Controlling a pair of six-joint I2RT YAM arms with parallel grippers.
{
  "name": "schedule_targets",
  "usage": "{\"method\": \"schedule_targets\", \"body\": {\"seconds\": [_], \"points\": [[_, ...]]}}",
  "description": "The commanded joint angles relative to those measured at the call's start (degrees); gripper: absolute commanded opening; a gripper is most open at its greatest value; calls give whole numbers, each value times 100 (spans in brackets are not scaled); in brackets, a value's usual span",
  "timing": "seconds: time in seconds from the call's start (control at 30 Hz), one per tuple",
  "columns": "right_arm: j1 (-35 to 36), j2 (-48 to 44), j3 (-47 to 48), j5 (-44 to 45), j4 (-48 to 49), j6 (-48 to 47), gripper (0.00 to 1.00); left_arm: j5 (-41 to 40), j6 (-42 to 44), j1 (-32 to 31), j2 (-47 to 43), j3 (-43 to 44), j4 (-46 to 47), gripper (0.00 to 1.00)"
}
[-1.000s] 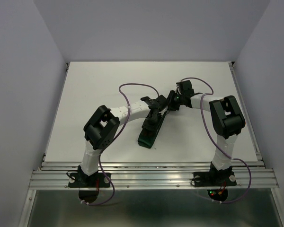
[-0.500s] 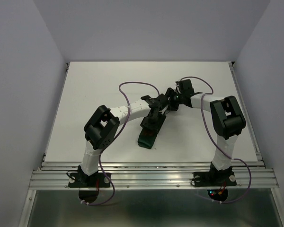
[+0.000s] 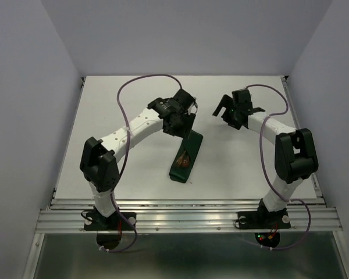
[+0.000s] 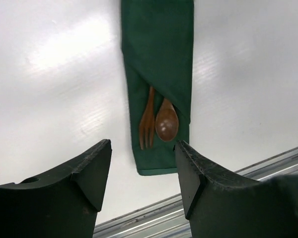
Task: Fold the napkin into a case and place the utensils inside
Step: Reset both arms
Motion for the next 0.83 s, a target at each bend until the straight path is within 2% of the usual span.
{"method": "schedule_targets", "body": {"seconds": [0.0, 0.17, 0.33, 0.6, 0.8], "points": [[-162, -682, 147, 1340, -455, -223, 100, -160, 124, 497, -738, 330, 276, 65], [-162, -937, 375, 2297, -1096, -601, 100, 86, 19, 997, -1387, 23, 1040, 65], [-162, -1419, 201, 3019, -1572, -689, 100, 269, -104, 1314, -1775, -144, 1595, 65], [-162, -2395, -660, 3424, -1554, -549, 100, 376, -227, 1578, -1916, 5, 2586, 68], [-162, -2905, -1153, 3626, -1554, -356, 100, 271, -254, 1658, -2013, -12, 2992, 68]]}}
